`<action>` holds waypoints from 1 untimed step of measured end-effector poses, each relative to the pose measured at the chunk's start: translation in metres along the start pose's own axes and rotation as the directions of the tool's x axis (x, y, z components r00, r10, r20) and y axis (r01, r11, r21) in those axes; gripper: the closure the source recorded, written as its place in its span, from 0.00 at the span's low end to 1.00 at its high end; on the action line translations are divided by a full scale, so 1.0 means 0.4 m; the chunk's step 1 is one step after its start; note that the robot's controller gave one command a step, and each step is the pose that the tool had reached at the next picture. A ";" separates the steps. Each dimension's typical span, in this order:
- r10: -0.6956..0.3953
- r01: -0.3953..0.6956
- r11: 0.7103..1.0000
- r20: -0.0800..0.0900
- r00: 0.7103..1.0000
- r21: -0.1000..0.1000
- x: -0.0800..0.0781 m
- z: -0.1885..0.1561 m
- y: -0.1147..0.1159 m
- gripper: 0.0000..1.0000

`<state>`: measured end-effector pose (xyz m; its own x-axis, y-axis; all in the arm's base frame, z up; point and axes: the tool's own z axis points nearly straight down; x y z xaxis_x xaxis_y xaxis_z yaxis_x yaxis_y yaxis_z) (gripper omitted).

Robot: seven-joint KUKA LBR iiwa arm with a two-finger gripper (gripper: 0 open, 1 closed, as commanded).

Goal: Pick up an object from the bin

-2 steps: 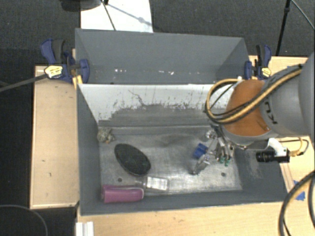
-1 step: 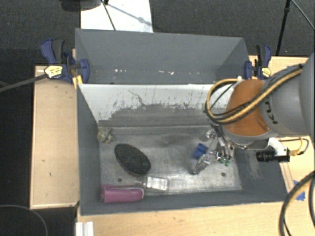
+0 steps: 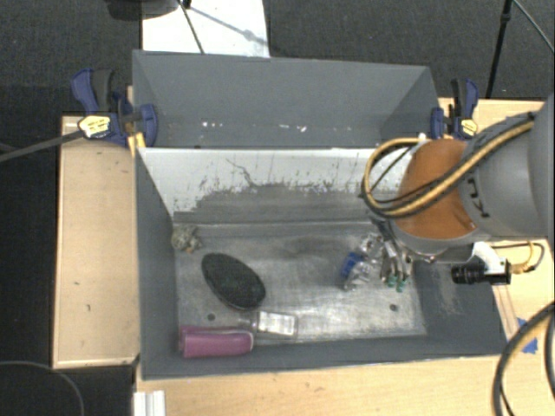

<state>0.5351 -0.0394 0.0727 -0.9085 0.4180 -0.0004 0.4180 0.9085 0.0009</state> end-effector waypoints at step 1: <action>-0.010 0.010 1.000 0.009 1.000 -0.003 -0.005 -0.203 0.003 1.00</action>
Offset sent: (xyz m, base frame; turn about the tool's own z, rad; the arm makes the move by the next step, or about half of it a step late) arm -0.0001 0.0001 0.0763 0.0000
